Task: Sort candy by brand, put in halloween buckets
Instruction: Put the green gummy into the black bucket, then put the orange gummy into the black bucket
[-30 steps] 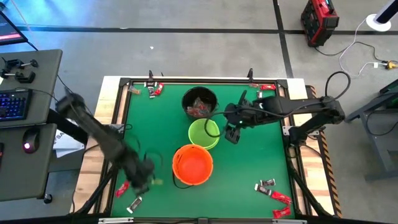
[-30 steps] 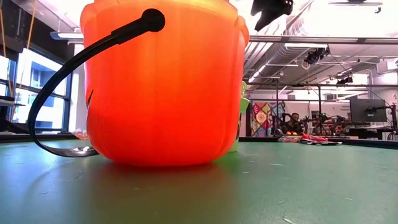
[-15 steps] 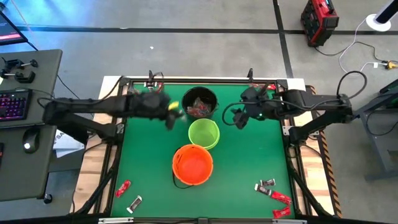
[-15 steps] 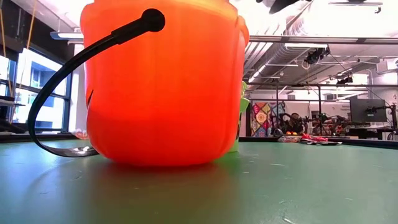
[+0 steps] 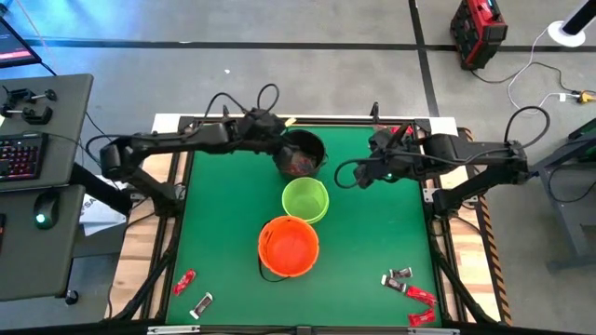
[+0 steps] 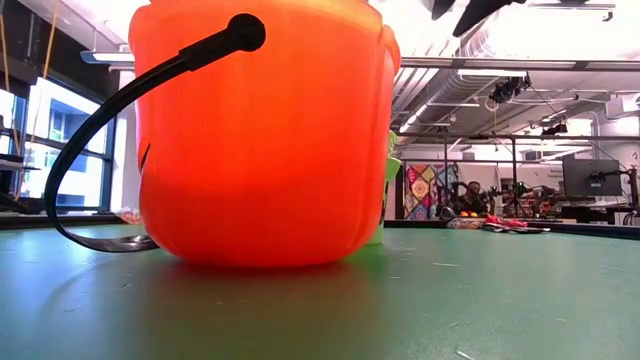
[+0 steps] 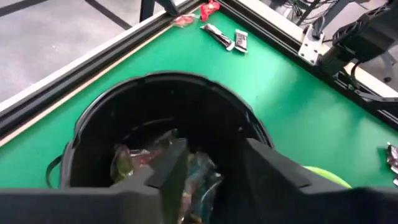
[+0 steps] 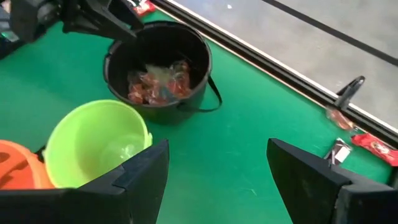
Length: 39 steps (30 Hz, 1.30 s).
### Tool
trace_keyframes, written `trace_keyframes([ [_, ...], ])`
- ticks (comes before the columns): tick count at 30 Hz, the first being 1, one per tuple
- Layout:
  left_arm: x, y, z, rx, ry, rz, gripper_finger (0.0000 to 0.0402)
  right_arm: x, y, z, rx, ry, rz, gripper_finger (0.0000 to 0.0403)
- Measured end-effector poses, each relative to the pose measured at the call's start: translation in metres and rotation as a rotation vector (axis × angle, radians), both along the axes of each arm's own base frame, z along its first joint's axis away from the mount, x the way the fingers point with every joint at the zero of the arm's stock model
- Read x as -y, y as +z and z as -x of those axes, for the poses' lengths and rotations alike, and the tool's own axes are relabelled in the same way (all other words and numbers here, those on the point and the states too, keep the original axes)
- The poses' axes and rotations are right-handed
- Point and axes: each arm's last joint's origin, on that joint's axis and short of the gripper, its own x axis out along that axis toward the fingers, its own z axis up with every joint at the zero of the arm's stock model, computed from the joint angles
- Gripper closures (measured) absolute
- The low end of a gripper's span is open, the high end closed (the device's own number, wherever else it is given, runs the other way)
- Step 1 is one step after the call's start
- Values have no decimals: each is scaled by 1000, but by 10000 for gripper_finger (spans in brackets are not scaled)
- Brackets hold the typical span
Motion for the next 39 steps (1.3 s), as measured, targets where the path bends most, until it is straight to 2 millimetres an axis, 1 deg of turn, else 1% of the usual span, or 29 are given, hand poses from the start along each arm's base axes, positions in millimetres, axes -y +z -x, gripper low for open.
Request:
trace_keyframes([
  [3, -3, 5, -3, -16, 2, 0, 200, 4, -1, 2, -28, -13, 25, 139],
  [5, -6, 10, -1, -46, -1, -15, 175, 11, -1, 3, -39, -48, 45, 139],
  [7, -12, 15, 6, -88, 15, -14, 158, 20, -1, 3, -46, -86, 51, 139],
  [11, -26, 27, 30, -191, 118, 68, 145, 47, -2, 5, -90, -123, 19, 139],
  [13, -32, 27, 43, -229, 173, 110, 145, 62, -3, 7, -124, -131, 11, 139],
  [15, -39, 27, 54, -233, 229, 143, 145, 81, -9, 9, -161, -144, 16, 139],
  [17, -45, 29, 61, -206, 279, 176, 145, 105, -21, 12, -177, -162, -26, 139],
  [19, -51, 30, 66, -173, 310, 197, 145, 132, -39, 15, -146, -174, -108, 139],
  [21, -56, 35, 65, -111, 326, 183, 145, 157, -62, 20, -82, -209, -176, 139],
  [24, -61, 45, 59, 15, 318, 125, 145, 188, -95, 34, 15, -344, -243, 139],
  [27, -64, 52, 55, 88, 313, 89, 145, 208, -119, 52, 89, -481, -274, 139],
  [29, -66, 55, 57, 102, 332, 100, 145, 218, -131, 60, 101, -543, -293, 139],
  [31, -71, 59, 61, 113, 338, 114, 145, 228, -140, 65, 70, -582, -323, 139],
  [35, -92, 70, 76, 141, 313, 56, 145, 251, -160, 60, -4, -629, -384, 139],
  [39, -118, 75, 98, 160, 369, -16, 145, 280, -183, 51, -65, -675, -443, 139],
])
